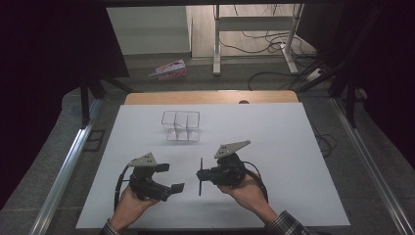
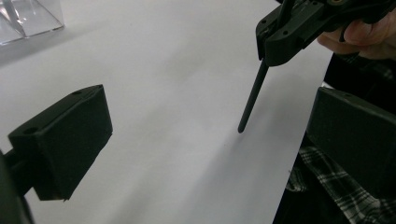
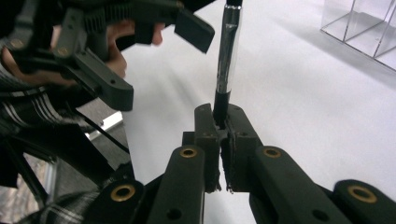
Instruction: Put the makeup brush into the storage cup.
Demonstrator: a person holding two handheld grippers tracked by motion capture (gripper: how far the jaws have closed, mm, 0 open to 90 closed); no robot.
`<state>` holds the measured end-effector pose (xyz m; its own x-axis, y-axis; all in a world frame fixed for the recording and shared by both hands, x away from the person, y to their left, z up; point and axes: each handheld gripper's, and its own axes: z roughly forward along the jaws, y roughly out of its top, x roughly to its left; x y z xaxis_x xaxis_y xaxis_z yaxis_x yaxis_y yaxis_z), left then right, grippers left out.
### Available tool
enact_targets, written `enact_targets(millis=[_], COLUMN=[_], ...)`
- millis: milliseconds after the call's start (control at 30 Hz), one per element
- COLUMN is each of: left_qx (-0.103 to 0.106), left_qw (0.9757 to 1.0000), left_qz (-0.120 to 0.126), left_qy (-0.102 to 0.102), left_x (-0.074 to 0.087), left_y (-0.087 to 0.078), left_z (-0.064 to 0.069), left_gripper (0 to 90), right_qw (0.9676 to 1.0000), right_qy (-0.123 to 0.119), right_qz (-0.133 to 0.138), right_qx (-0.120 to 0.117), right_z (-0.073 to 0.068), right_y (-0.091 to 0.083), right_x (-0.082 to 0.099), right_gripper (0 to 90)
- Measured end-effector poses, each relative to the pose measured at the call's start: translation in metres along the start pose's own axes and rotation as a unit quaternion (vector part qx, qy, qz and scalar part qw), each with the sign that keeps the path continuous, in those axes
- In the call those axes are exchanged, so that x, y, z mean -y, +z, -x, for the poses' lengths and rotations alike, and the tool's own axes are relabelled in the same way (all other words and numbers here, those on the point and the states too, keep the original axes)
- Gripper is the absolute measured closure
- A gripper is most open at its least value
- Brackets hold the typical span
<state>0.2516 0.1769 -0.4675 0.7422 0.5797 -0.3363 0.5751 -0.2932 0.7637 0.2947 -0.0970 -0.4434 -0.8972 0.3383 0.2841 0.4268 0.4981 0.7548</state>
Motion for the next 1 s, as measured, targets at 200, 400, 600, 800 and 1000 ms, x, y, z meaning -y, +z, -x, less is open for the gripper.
enact_targets(millis=[200,400,600,800,1000], left_qx=[-0.002,0.003,0.019,0.025,0.030], left_qw=[0.9996,0.9981,0.9972,0.9967,0.9959], left_qz=[-0.017,-0.032,-0.031,-0.031,-0.032], left_qy=[0.023,0.052,0.065,0.071,0.079], left_x=[-0.009,-0.022,-0.032,-0.038,-0.042], left_y=[-0.003,-0.002,0.000,0.005,0.009], left_z=[0.003,0.010,0.015,0.019,0.022], left_gripper=[3.8,13.8,21.1,38.3,54.6], right_qw=[0.9993,0.9971,0.9947,0.9935,0.9938], right_qy=[-0.028,-0.059,-0.083,-0.093,-0.091], right_qz=[-0.017,-0.033,-0.041,-0.046,-0.045], right_qx=[0.014,0.034,0.046,0.047,0.045], right_z=[-0.006,-0.013,-0.019,-0.023,-0.023], right_y=[0.004,0.008,0.012,0.015,0.016], right_x=[0.000,-0.001,-0.001,-0.001,0.000], right_gripper=[85.1,85.1,85.0,85.0,85.0])
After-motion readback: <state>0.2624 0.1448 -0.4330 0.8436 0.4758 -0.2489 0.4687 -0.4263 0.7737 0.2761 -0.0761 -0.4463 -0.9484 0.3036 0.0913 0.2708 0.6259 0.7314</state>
